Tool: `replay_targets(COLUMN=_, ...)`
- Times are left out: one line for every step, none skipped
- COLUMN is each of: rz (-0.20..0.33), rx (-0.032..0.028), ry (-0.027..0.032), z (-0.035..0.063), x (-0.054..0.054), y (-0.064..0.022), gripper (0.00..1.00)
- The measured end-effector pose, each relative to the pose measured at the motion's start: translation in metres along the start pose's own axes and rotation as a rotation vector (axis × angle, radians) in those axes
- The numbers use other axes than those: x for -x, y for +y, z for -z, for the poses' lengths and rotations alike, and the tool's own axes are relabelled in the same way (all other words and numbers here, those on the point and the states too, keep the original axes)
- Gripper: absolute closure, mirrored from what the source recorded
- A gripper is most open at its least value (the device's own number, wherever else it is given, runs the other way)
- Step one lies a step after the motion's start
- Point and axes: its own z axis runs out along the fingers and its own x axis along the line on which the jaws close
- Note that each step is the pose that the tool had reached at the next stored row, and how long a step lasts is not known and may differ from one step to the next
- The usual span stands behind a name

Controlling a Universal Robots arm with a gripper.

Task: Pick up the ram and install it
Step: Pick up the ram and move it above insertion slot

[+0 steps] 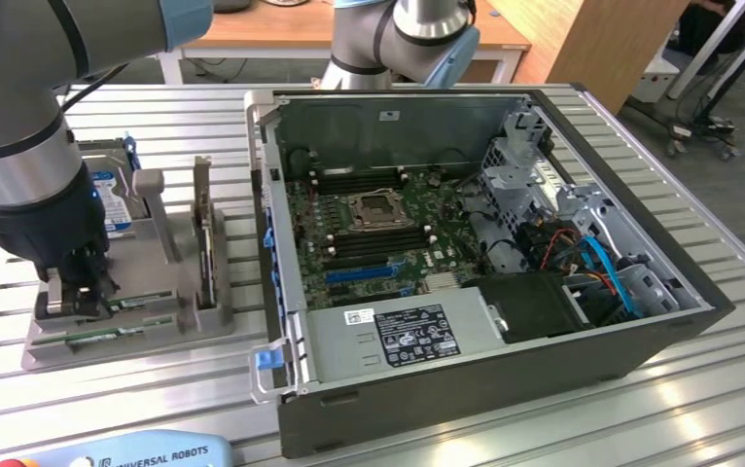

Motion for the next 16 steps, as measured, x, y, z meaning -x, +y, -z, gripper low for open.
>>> replay_targets(rz=0.000, rx=0.0000, ry=0.0000, z=0.0000, x=0.000, y=0.0000, gripper=0.64)
replay_targets(rz=0.000, rx=-0.0001, ry=0.0000, z=-0.0001, x=0.000, y=-0.0001, gripper=0.64)
replay_targets(rz=0.000, rx=-0.0002, ry=-0.0001, z=-0.0005, x=0.000, y=-0.0001, gripper=0.64)
replay_targets(rz=0.000, rx=-0.0002, ry=-0.0002, z=-0.0013, x=0.000, y=-0.0001, gripper=0.64)
replay_targets(rz=0.000, rx=0.0000, ry=0.0000, z=-0.0020, x=0.000, y=-0.0001, gripper=0.64)
replay_targets(rz=0.000, rx=0.0000, ry=0.0000, z=-0.0029, x=0.000, y=-0.0001, gripper=0.64)
replay_targets(rz=0.000, rx=0.0000, ry=0.0000, z=-0.0039, x=0.000, y=-0.0001, gripper=0.64)
replay_targets(rz=0.000, rx=0.0001, ry=0.0001, z=-0.0048, x=0.000, y=-0.0001, gripper=0.64)
replay_targets(rz=0.000, rx=0.0000, ry=0.0000, z=-0.0059, x=0.000, y=-0.0002, gripper=0.64)
replay_targets(rz=0.000, rx=0.0001, ry=0.0000, z=-0.0070, x=0.000, y=-0.0002, gripper=0.64)
replay_targets(rz=0.000, rx=0.0000, ry=0.0001, z=-0.0082, x=0.000, y=-0.0002, gripper=0.64)
replay_targets(rz=0.000, rx=0.0000, ry=0.0000, z=-0.0094, x=0.000, y=-0.0002, gripper=0.64)
replay_targets(rz=0.000, rx=0.0000, ry=0.0000, z=-0.0104, x=0.000, y=-0.0002, gripper=0.64)
replay_targets(rz=0.000, rx=0.0000, ry=0.0001, z=-0.0114, x=0.000, y=-0.0002, gripper=0.64)
replay_targets(rz=0.000, rx=0.0000, ry=0.0000, z=-0.0124, x=0.000, y=-0.0003, gripper=0.64)
replay_targets(rz=0.000, rx=-0.0001, ry=-0.0001, z=-0.0133, x=0.000, y=-0.0003, gripper=0.64)
